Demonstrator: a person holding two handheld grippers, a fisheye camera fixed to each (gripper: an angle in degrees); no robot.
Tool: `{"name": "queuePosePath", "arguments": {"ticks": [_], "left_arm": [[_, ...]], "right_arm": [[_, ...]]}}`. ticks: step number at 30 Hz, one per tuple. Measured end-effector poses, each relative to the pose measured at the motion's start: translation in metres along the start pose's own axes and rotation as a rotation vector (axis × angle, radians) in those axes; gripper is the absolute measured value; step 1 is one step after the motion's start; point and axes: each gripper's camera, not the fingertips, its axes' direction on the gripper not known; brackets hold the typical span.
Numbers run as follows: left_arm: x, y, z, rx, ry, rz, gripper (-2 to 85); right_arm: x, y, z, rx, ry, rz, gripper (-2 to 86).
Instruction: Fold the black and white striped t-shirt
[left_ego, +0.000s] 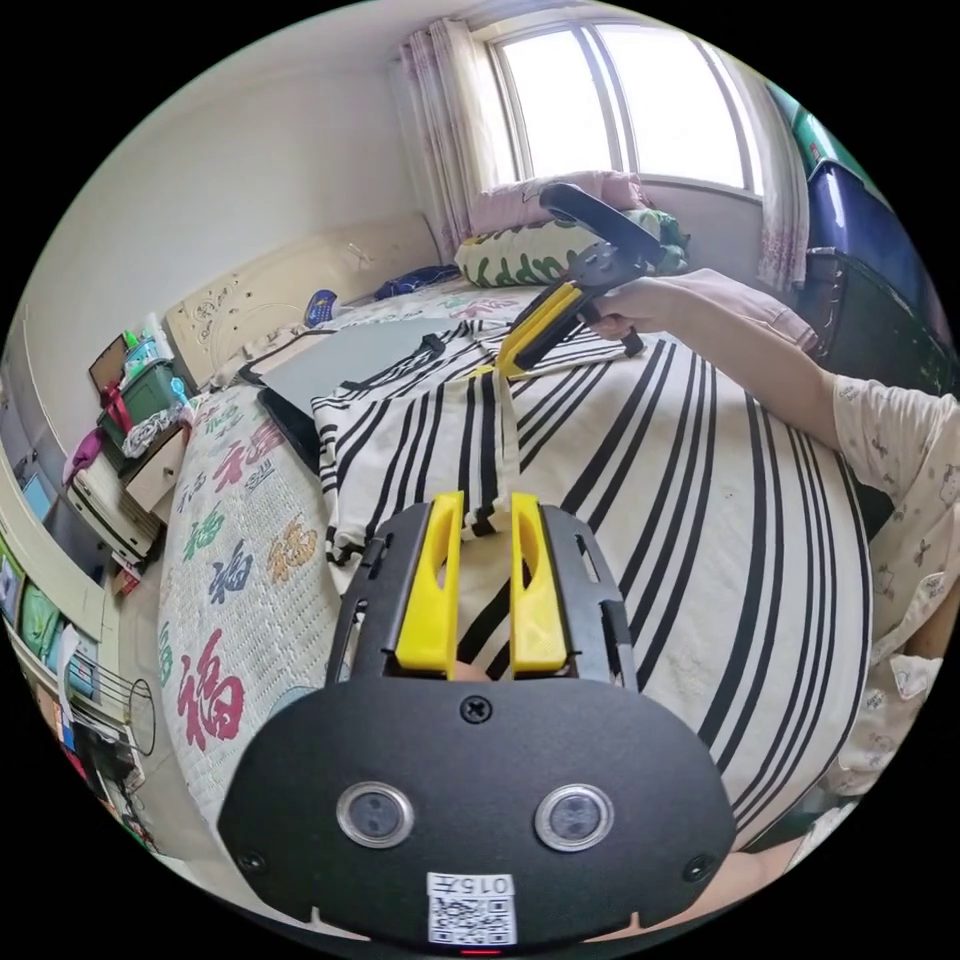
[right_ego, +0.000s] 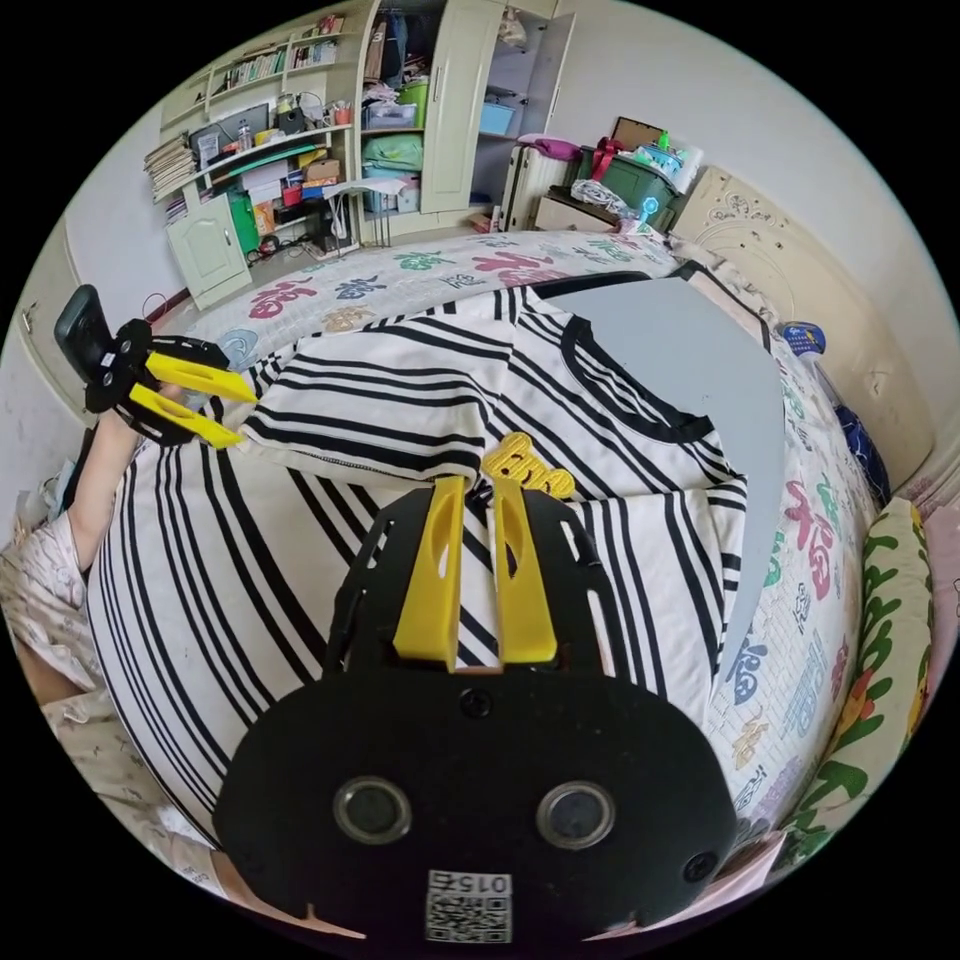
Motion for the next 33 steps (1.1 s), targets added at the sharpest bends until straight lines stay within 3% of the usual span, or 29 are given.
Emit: {"name": "queuePosePath", "arguments": {"ticks": [3, 10, 19, 33], "left_arm": [[-0.004, 0.003, -0.009, 0.023, 0.057, 0.015, 8.4], [-0.011, 0.006, -0.011, -0.028, 0.005, 0.010, 4.0], [-0.023, 0.015, -0.044, 0.067, 0.058, 0.006, 0.6], [-0.001, 0.000, -0.032, -0.056, 0.059, 0.105, 0.2]], "right_arm": [[-0.013, -0.007, 0.001, -0.001, -0.031, -0.024, 6.1], [-0.047, -0.024, 0.014, -0.036, 0.031, -0.061, 3.4], [-0.074, -0.038, 0.002, -0.033, 0.031, -0.076, -1.0], [-0.141, -0.078, -0.001, -0.137, 0.087, -0.151, -1.0]]}}
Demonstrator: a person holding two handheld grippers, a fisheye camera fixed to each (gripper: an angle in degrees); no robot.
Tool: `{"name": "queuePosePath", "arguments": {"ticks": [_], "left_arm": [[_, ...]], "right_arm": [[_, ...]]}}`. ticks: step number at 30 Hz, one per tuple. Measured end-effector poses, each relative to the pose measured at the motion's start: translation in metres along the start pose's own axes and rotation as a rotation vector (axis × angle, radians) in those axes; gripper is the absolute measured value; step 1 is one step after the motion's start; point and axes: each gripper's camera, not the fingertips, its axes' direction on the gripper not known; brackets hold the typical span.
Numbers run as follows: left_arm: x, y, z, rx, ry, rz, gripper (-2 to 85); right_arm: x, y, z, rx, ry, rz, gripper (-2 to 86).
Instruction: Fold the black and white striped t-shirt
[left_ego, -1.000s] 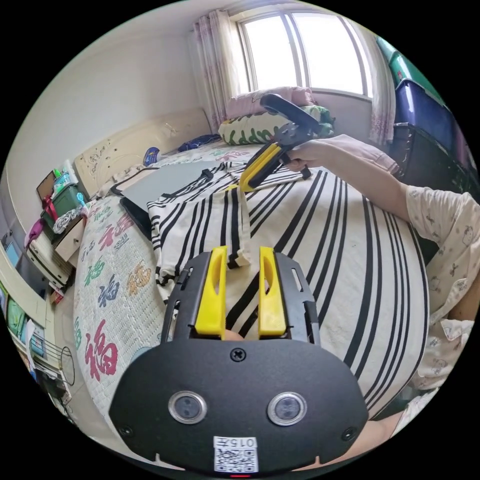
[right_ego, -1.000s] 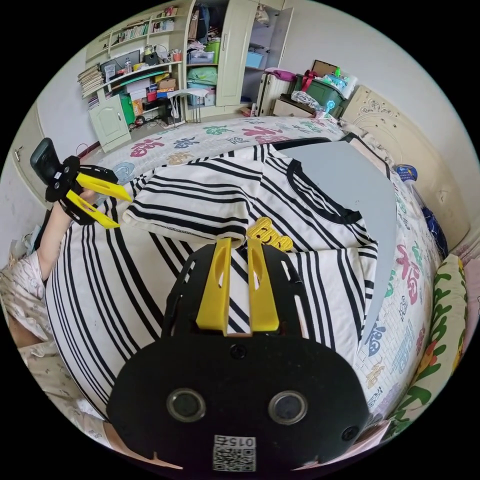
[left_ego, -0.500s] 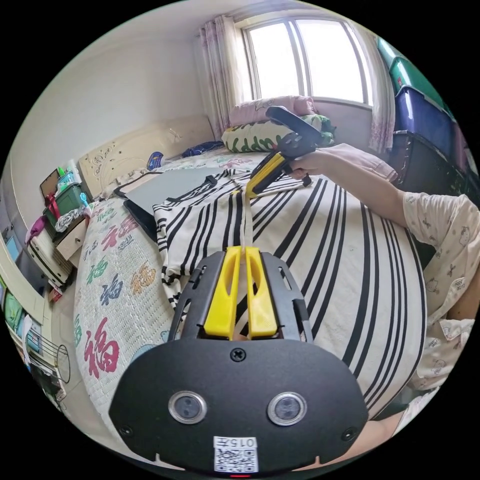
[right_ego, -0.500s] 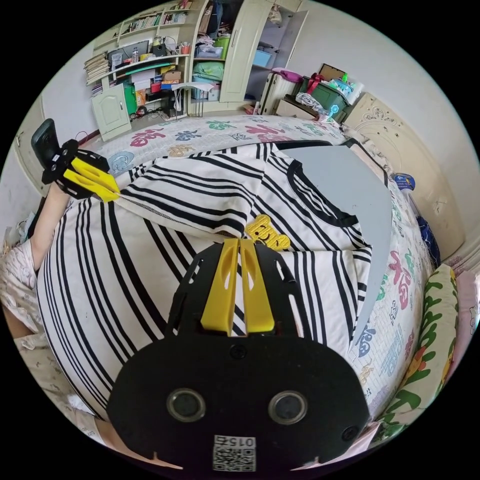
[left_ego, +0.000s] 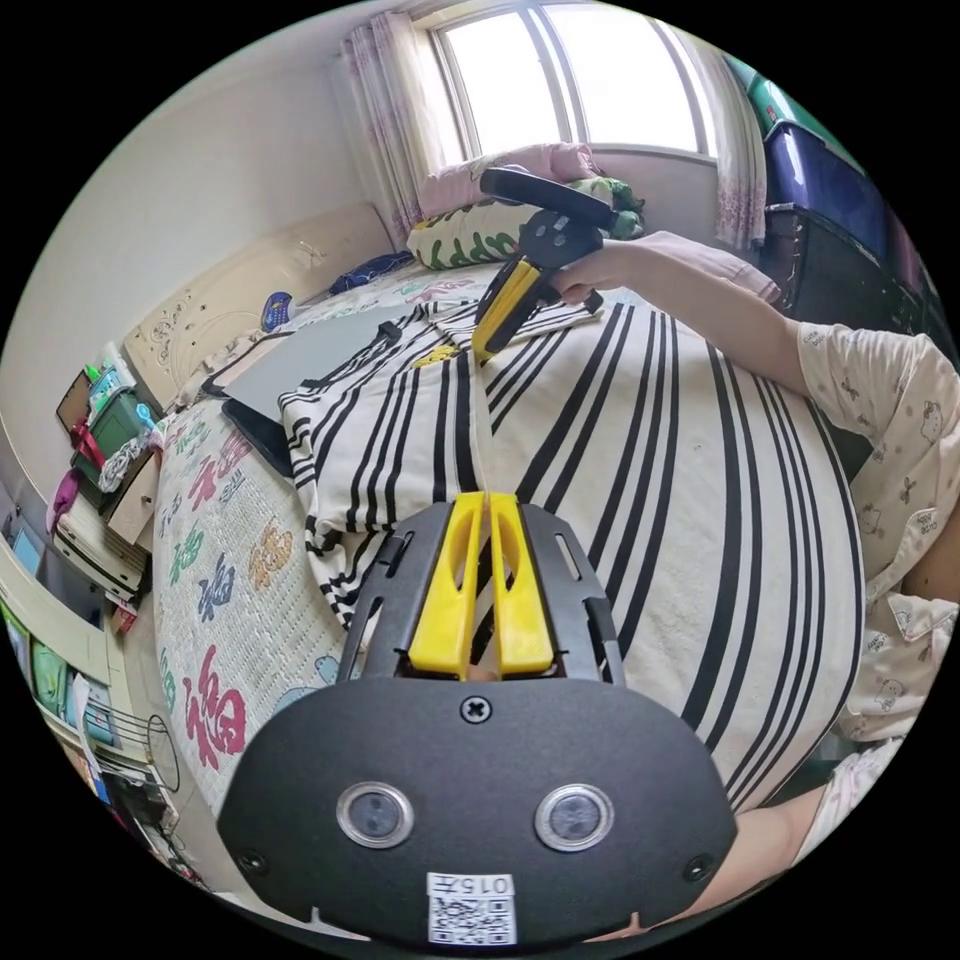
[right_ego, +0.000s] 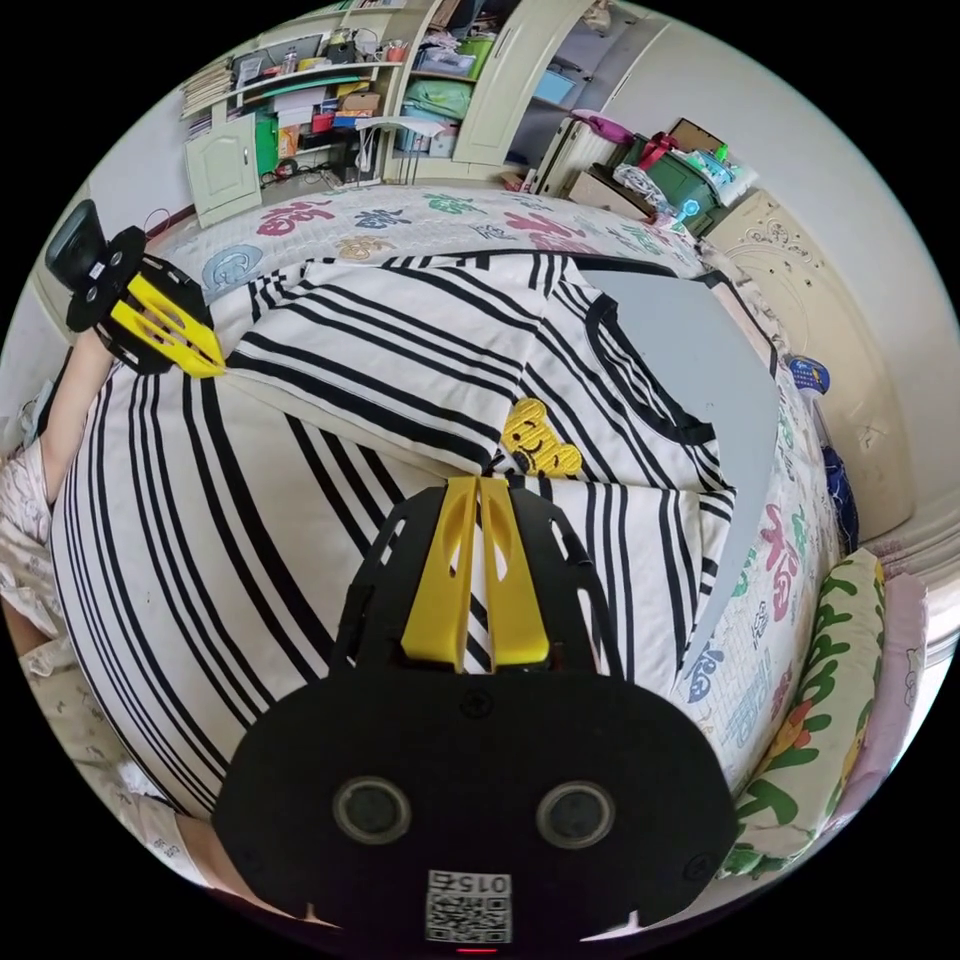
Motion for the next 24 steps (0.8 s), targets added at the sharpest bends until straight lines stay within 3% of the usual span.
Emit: {"name": "queuePosePath", "arguments": {"ticks": [6, 10, 13, 17, 21, 24], "left_arm": [[0.005, -0.005, -0.020, 0.073, 0.025, -0.005, 0.9], [0.003, -0.009, -0.037, 0.189, 0.032, -0.074, 1.2], [0.001, -0.023, -0.016, 0.119, 0.017, -0.123, 1.3], [0.018, -0.045, 0.013, 0.008, 0.015, -0.078, 1.5], [0.026, -0.057, 0.017, -0.001, 0.013, -0.064, 2.2], [0.014, -0.070, 0.011, 0.021, 0.058, -0.105, 3.8]], "right_arm": [[-0.006, -0.011, -0.037, -0.004, 0.017, 0.015, -1.1], [-0.004, -0.025, -0.082, 0.153, -0.045, 0.109, -1.0], [-0.018, -0.051, -0.090, 0.185, -0.085, 0.114, -1.0], [-0.047, -0.097, -0.072, 0.051, -0.115, 0.084, -1.0], [-0.053, -0.121, -0.085, 0.024, -0.113, 0.087, -0.9], [-0.024, -0.124, -0.122, 0.111, -0.156, 0.158, -0.6]]}}
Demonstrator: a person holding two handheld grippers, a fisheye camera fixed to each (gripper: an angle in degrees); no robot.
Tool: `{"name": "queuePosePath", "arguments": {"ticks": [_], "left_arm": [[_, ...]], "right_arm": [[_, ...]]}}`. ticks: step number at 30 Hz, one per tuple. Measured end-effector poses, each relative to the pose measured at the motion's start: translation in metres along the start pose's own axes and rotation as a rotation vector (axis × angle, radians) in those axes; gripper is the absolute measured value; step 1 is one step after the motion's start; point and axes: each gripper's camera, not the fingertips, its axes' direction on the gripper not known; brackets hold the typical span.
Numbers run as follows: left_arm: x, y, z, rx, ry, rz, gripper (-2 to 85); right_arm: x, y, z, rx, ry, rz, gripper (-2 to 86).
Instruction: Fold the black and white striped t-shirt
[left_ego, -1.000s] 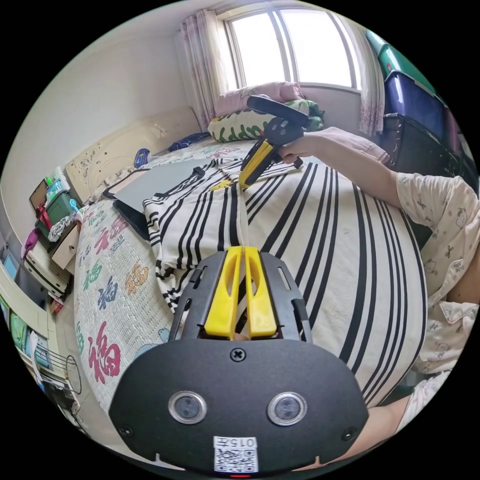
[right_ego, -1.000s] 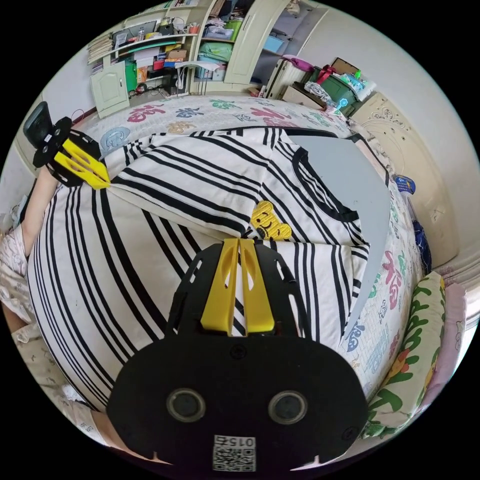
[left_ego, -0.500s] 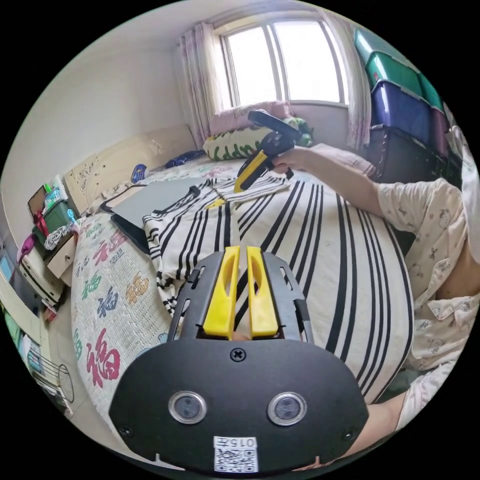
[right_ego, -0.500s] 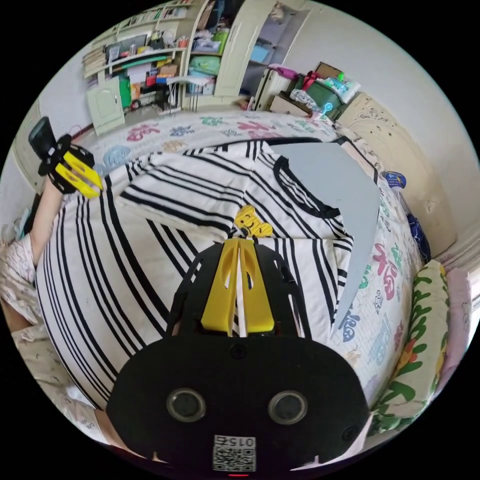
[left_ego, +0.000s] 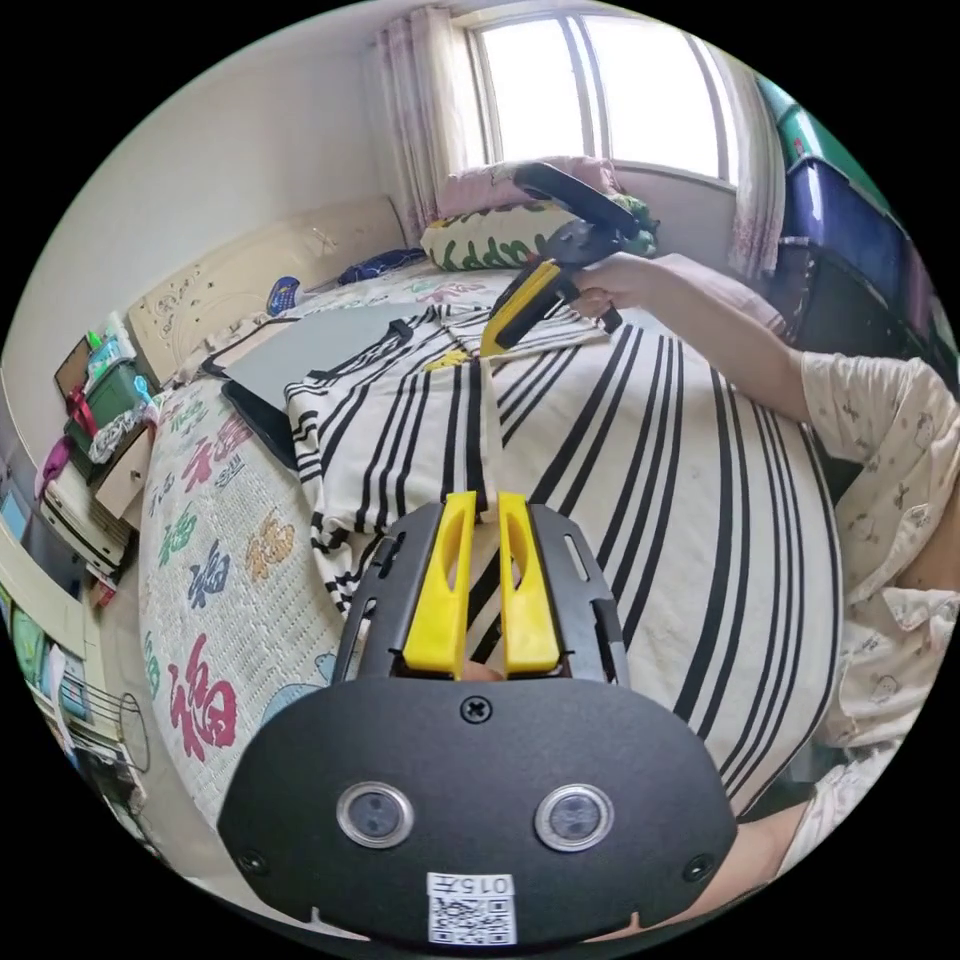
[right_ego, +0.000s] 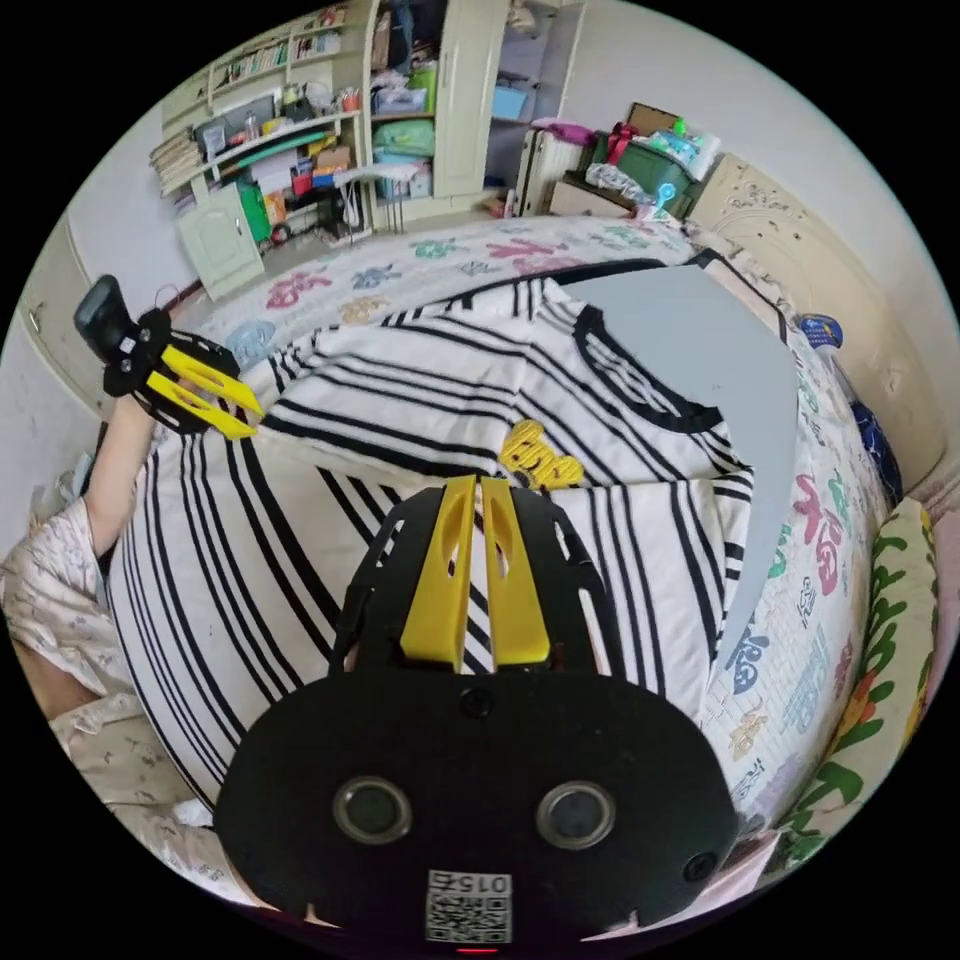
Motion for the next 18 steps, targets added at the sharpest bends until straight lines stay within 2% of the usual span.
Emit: {"name": "queuePosePath", "arguments": {"ticks": [3, 4, 7, 13, 18], "left_arm": [[-0.034, -0.024, -0.012, 0.045, 0.002, -0.150, 6.0], [-0.050, -0.036, -0.012, 0.027, -0.053, -0.206, 6.7], [-0.090, -0.067, 0.001, 0.014, -0.190, -0.355, 8.6], [-0.152, -0.123, 0.079, 0.075, -0.188, -0.595, 12.3], [-0.168, -0.164, 0.144, 0.015, -0.221, -0.601, 13.6]], "right_arm": [[0.054, -0.007, -0.051, 0.149, -0.022, 0.153, 0.2], [0.079, -0.009, -0.064, 0.184, -0.011, 0.219, 0.9], [0.129, -0.015, -0.071, 0.168, 0.094, 0.362, 4.7], [0.167, -0.056, -0.045, 0.157, 0.095, 0.471, 10.8], [0.172, -0.108, -0.012, 0.095, 0.126, 0.495, 12.5]]}}
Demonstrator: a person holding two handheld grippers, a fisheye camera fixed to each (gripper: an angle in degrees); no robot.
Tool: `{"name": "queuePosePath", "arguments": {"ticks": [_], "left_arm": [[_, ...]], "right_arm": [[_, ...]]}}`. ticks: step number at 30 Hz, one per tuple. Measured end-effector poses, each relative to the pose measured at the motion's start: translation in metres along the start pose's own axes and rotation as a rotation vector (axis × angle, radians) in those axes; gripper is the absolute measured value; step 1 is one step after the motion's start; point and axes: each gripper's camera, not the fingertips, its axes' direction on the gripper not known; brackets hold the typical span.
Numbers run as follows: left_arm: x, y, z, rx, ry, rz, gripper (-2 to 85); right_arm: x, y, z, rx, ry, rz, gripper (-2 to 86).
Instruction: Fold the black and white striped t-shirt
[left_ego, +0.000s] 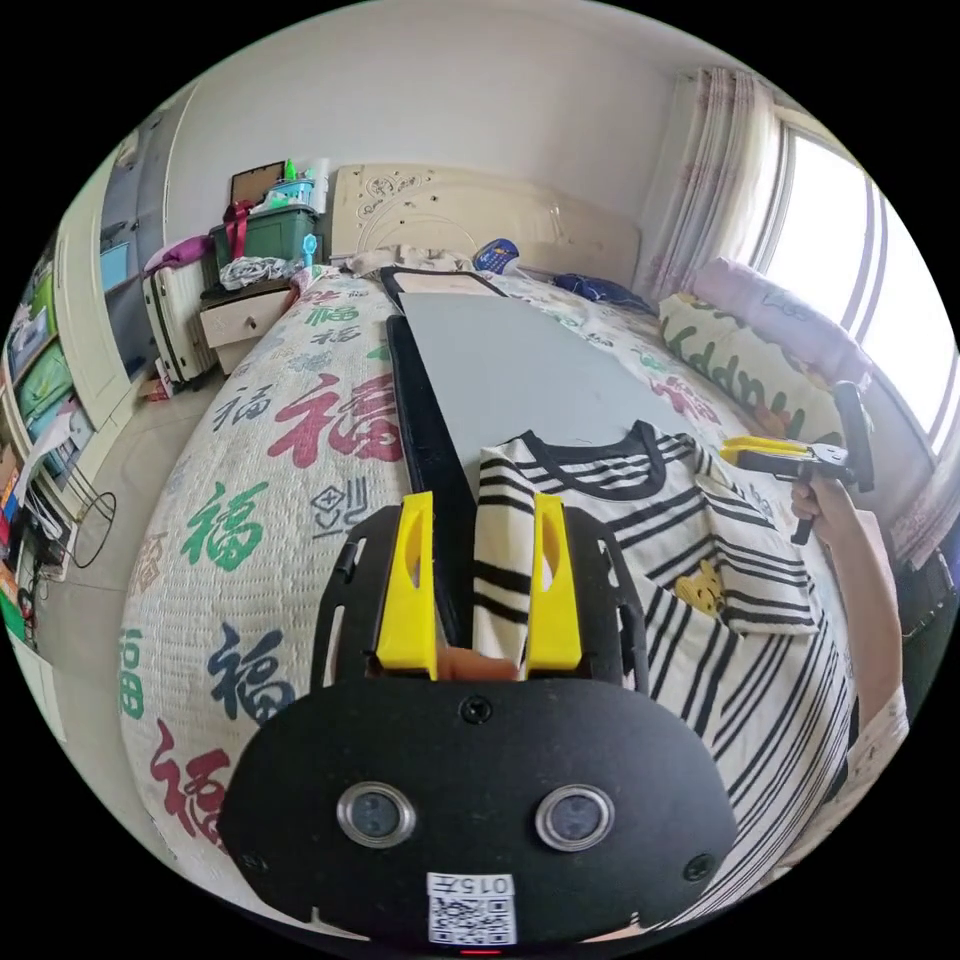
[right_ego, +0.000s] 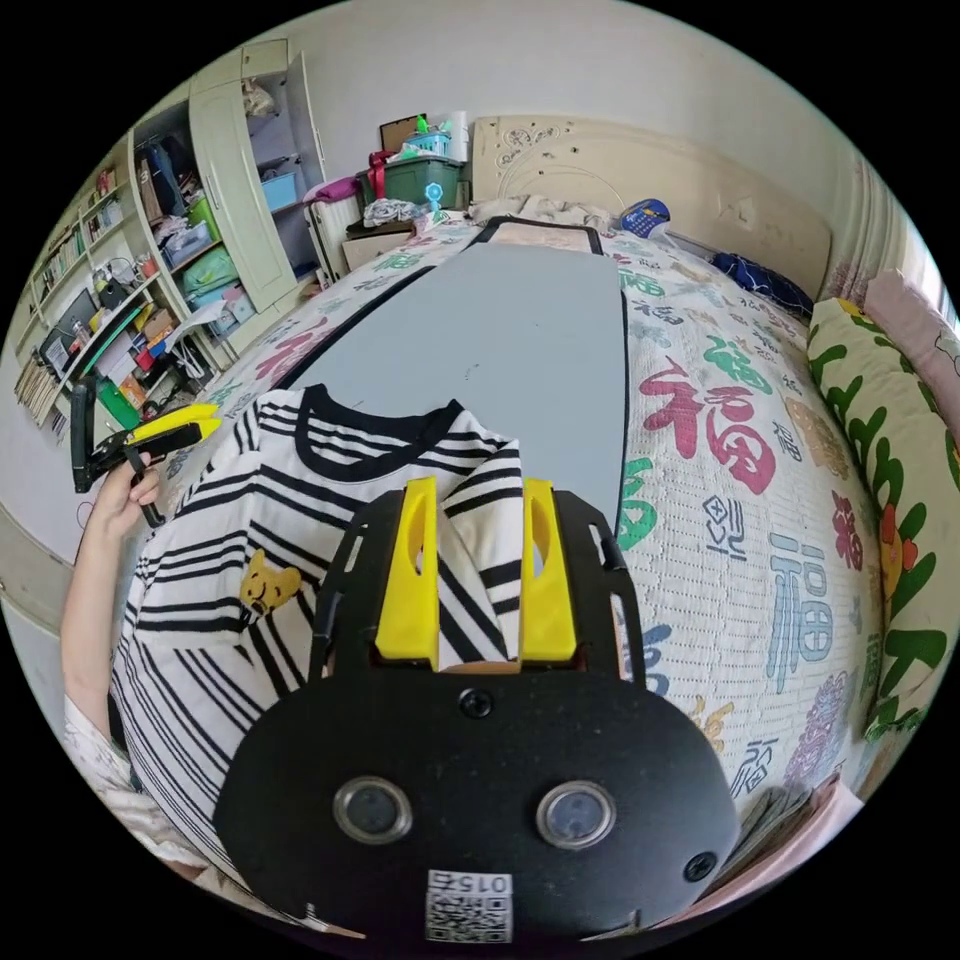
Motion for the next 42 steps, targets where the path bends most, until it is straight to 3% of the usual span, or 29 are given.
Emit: {"name": "queuePosePath", "arguments": {"ticks": [3, 10, 18, 24, 26, 28, 32, 35, 42], "left_arm": [[0.011, -0.012, 0.030, -0.039, 0.009, 0.013, 12.5], [0.021, -0.003, 0.071, -0.165, -0.020, 0.070, 2.6], [0.023, 0.070, -0.011, 0.098, -0.012, 0.160, 0.5], [0.044, 0.209, -0.151, 0.301, 0.051, 0.388, 0.3], [0.073, 0.300, -0.207, 0.350, 0.001, 0.609, 0.3], [0.090, 0.375, -0.236, 0.344, -0.016, 0.699, 0.2], [0.100, 0.523, -0.254, 0.252, 0.117, 0.742, 0.1], [0.096, 0.578, -0.252, 0.213, 0.122, 0.695, 0.0], [0.095, 0.597, -0.309, 0.266, 0.116, 0.690, 0.0]], "right_arm": [[-0.012, -0.019, 0.018, -0.040, 0.050, 0.014, 12.5], [-0.036, -0.026, 0.020, -0.119, 0.040, 0.025, 3.3], [-0.064, 0.029, -0.114, 0.087, -0.012, -0.020, -0.2], [-0.106, 0.176, -0.316, 0.275, -0.147, -0.208, -0.4], [-0.125, 0.265, -0.388, 0.298, -0.200, -0.305, -0.4], [-0.138, 0.340, -0.426, 0.288, -0.219, -0.363, -0.4], [-0.167, 0.495, -0.451, 0.181, -0.283, -0.414, -0.5], [-0.192, 0.549, -0.454, 0.114, -0.239, -0.464, -0.7], [-0.186, 0.566, -0.543, 0.172, -0.278, -0.478, -0.6]]}}
